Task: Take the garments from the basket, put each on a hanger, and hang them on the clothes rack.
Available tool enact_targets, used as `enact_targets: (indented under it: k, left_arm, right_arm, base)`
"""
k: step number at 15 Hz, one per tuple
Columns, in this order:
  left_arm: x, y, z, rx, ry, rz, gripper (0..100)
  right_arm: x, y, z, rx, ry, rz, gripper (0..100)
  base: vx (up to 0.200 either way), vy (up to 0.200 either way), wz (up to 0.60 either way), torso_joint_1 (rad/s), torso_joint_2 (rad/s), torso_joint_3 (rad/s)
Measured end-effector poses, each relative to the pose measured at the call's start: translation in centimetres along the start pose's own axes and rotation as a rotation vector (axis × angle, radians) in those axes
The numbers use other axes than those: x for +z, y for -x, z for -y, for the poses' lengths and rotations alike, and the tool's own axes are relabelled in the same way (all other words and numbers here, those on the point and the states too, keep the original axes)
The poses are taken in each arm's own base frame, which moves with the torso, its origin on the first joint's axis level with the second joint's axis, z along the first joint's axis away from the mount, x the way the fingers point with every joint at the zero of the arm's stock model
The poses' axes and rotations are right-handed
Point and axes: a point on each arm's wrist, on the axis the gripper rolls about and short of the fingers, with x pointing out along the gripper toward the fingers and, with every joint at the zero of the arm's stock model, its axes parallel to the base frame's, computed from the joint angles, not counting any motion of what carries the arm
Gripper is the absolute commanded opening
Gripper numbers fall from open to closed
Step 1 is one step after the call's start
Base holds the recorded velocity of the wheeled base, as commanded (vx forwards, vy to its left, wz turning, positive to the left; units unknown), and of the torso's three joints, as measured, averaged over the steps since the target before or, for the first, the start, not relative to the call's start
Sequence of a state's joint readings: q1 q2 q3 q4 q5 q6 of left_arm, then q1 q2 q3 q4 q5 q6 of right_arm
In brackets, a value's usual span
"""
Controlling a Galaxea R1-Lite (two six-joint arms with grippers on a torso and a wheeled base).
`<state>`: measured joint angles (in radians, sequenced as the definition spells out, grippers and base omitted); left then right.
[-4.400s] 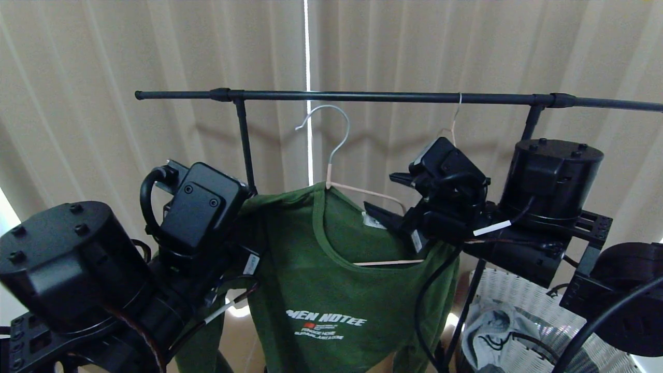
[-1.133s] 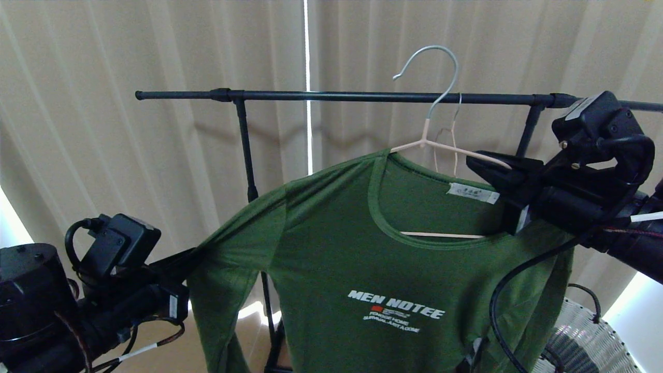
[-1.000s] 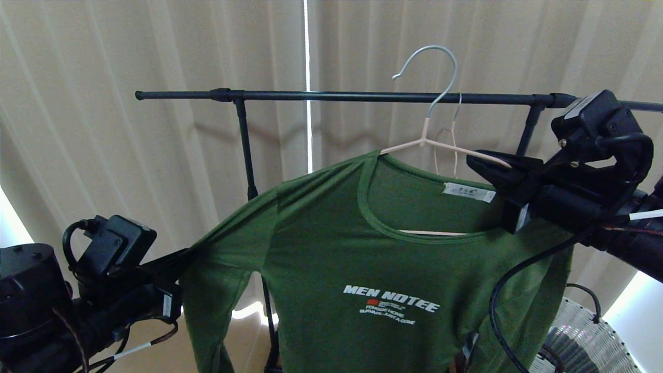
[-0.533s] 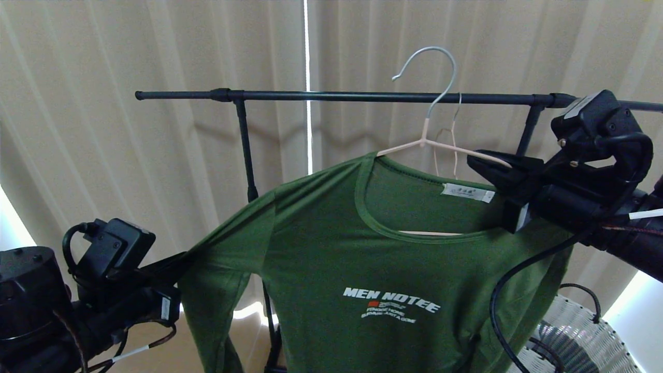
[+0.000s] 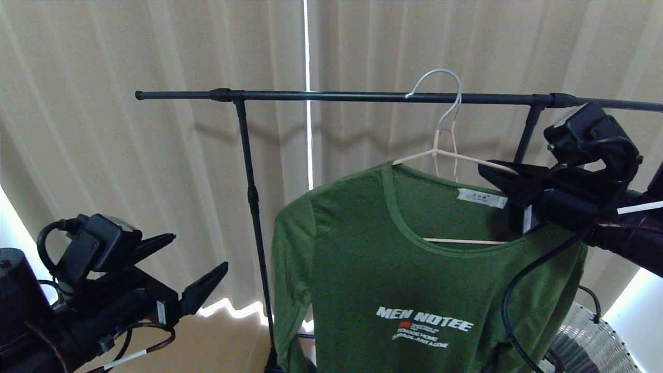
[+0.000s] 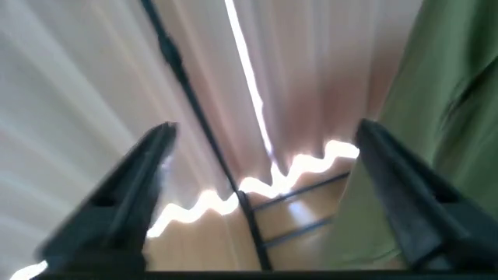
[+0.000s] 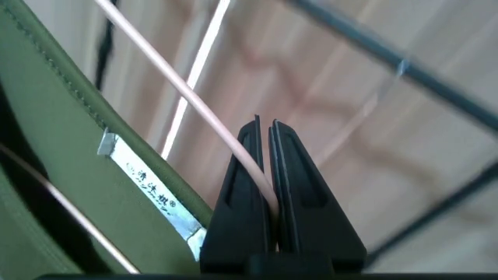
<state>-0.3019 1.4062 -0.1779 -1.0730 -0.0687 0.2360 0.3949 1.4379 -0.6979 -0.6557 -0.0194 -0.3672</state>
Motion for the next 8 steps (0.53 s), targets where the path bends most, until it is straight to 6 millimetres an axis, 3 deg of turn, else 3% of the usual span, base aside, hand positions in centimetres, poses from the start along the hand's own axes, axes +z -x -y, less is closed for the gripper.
enact_targets:
  k: [3,6,8]
  left_arm:
    - [0.3,1.4,0.0,0.012,0.008,0.040,100]
    - [-0.3,3.4,0.3,0.011,0.012,0.046,100]
    - [0.2,3.7,0.2,0.022,0.014,0.082,100]
  right_arm:
    - [-1.0,0.4,0.4,-0.092,0.004,-0.130,0]
    - [-1.2,0.7,0.9,-0.124,0.004,-0.155,0]
    - [-1.1,0.7,1.3,-0.157,0.002,-0.159,0]
  base:
    - [0.000,0.000,0.00,0.000,0.00,0.000]
    - [0.000,0.000,0.00,0.000,0.00,0.000]
    - [0.000,0.000,0.00,0.000,0.00,0.000]
